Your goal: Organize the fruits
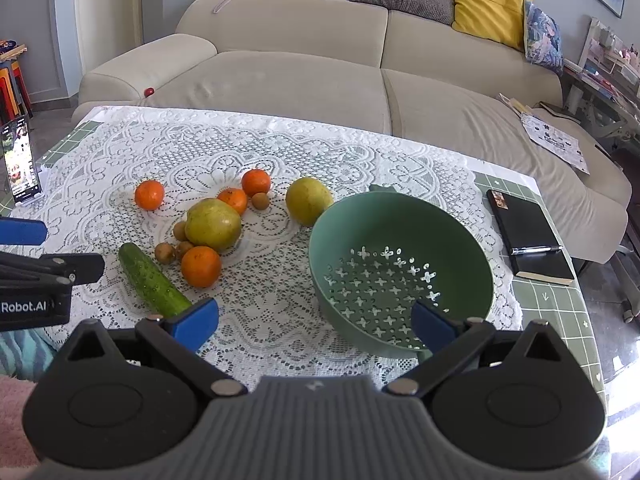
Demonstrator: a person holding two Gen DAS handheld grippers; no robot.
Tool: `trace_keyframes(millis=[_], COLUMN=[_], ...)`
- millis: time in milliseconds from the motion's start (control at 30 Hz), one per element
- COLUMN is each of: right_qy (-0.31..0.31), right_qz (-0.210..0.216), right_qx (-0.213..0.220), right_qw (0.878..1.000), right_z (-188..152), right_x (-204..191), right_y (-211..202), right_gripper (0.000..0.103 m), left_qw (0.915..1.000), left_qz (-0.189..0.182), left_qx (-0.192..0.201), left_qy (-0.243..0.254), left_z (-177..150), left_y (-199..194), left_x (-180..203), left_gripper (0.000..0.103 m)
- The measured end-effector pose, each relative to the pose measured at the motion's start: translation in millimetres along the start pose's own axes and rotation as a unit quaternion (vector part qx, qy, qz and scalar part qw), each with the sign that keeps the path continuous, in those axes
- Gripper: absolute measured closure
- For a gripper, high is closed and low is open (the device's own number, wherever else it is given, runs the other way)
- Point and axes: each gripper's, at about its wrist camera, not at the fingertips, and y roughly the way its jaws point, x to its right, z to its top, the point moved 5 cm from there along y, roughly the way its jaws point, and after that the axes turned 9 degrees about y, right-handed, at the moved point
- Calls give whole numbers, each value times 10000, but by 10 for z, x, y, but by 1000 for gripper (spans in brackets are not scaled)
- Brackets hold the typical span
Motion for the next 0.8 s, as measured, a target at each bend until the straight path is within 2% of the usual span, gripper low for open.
trace_keyframes(millis=[800], right_qy=[7], right_qz=[31], right_qx=[-44], right_qw=[10000], right_z=[-13], right_x=[6], right_y=[7], right_gripper=[4], left_qw=[9998], left_qz=[-111], left_qx=[140], left_qy=[8], left_z=[-1], left_y=[-23], left_x=[12], left_gripper=[22])
